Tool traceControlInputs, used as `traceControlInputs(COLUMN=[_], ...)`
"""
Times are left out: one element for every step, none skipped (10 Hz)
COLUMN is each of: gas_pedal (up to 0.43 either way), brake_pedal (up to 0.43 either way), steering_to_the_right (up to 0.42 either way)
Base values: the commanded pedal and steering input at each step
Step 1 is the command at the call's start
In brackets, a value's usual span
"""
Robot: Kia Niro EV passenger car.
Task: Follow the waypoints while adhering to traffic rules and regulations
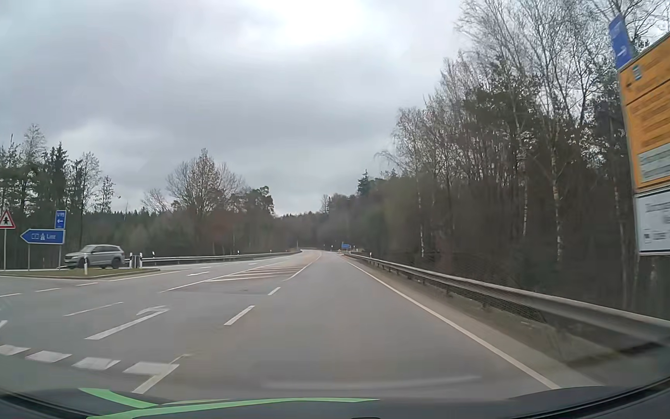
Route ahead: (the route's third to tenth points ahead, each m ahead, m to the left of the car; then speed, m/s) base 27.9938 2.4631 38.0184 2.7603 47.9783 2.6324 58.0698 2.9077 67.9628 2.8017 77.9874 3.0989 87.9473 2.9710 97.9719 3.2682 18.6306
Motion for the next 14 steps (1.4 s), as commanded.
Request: traceControlInputs(gas_pedal=[0.209, 0.209, 0.209, 0.209, 0.209, 0.209, 0.209, 0.209, 0.22, 0.22, 0.22, 0.22, 0.22, 0.22], brake_pedal=[0.0, 0.0, 0.0, 0.0, 0.0, 0.0, 0.0, 0.0, 0.0, 0.0, 0.0, 0.0, 0.0, 0.0], steering_to_the_right=[0.0, 0.0, 0.0, 0.0, 0.0, 0.0, 0.0, 0.0, 0.0, 0.0, 0.0, 0.0, 0.0, 0.0])
